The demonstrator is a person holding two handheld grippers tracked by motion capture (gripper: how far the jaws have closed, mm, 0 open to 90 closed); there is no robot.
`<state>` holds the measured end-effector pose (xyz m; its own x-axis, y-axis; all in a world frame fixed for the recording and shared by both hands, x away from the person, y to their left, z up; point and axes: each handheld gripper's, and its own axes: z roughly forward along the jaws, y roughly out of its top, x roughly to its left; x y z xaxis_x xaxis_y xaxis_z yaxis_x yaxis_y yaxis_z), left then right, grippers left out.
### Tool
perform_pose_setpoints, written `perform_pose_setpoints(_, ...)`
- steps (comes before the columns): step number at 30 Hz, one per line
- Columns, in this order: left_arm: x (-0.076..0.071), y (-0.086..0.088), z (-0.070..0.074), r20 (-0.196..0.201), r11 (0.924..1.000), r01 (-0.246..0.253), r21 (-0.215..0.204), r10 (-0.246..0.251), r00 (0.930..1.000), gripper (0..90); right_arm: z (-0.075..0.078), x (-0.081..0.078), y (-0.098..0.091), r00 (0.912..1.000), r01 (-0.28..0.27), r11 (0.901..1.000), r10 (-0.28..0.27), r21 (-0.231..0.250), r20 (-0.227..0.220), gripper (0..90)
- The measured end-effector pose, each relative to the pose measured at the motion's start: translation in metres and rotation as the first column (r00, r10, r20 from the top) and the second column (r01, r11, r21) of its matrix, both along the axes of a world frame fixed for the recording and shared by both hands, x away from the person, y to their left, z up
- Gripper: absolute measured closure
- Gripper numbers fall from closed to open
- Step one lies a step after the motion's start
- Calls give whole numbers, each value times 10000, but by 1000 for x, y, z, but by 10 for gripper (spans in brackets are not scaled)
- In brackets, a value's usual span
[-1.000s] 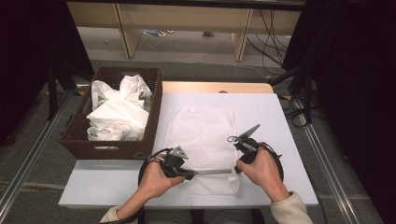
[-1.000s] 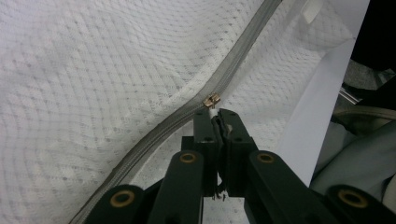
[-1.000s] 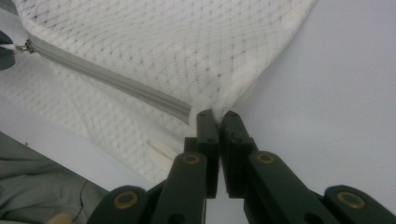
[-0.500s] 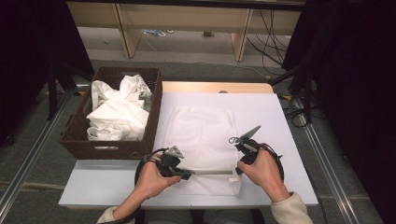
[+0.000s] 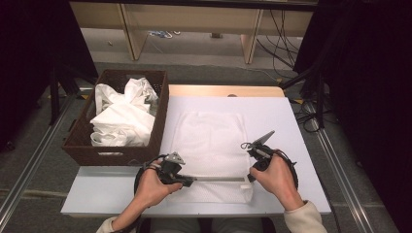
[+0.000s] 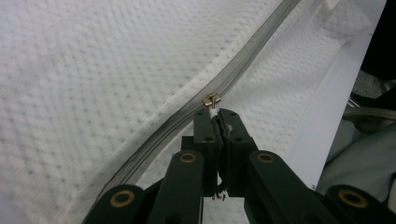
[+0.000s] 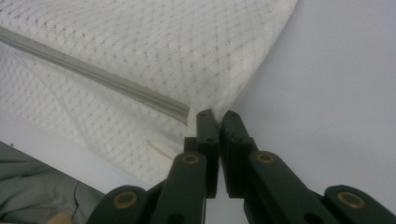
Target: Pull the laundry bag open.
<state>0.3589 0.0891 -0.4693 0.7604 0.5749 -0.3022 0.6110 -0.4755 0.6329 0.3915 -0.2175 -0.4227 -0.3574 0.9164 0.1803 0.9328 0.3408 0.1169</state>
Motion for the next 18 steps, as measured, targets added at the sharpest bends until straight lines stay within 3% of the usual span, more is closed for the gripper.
perform_pose_setpoints(2,0,4,0,37,9998,22,191,-23,10000,862,-2,1,-2,9991,-292,9996,292,-5,318,881)
perform_pose_setpoints(4,0,6,-1,21,9998,6,195,-6,10000,862,-2,0,-1,9997,-142,9999,142,6,189,881)
perform_pose_setpoints(5,0,7,-1,51,9996,-120,272,119,9999,863,-3,1,-2,9991,-337,9994,338,-48,266,881)
perform_pose_setpoints(6,0,8,-1,21,9993,-190,311,189,9998,862,-4,0,-1,9991,-110,9999,111,-4,421,881)
perform_pose_setpoints(8,1,11,-2,21,9993,-168,342,167,9999,862,-2,0,-2,9998,157,9998,-158,-96,-83,881)
perform_pose_setpoints(11,1,16,-3,-40,9982,-264,539,267,9996,863,-2,0,-5,9990,411,9991,-412,-44,-176,881)
perform_pose_setpoints(12,2,17,-4,-27,9983,-308,505,310,9995,863,-6,2,-10,9993,-5,10000,4,27,377,881)
perform_pose_setpoints(13,2,18,-4,-34,9976,-345,604,348,9994,863,-5,3,-13,9995,-160,9999,161,-60,271,881)
perform_pose_setpoints(14,3,20,-4,-5,9968,-249,755,250,9997,862,-4,2,-11,9993,368,9992,-368,-132,33,881)
perform_pose_setpoints(15,4,22,-4,-11,9961,-218,853,220,9998,863,-4,3,-14,9999,84,9999,-83,-59,128,881)
perform_pose_setpoints(16,5,25,-4,-4,9943,-71,1067,72,10000,862,-2,1,-13,9982,586,9982,-588,-103,-153,881)
perform_pose_setpoints(17,4,24,-4,-110,9954,-451,847,462,9989,863,-3,2,-14,9981,595,9981,-597,-170,-153,881)
perform_pose_setpoints(18,4,24,-5,-142,9960,-635,623,645,9978,863,-4,4,-18,9996,267,9996,-267,-106,25,881)
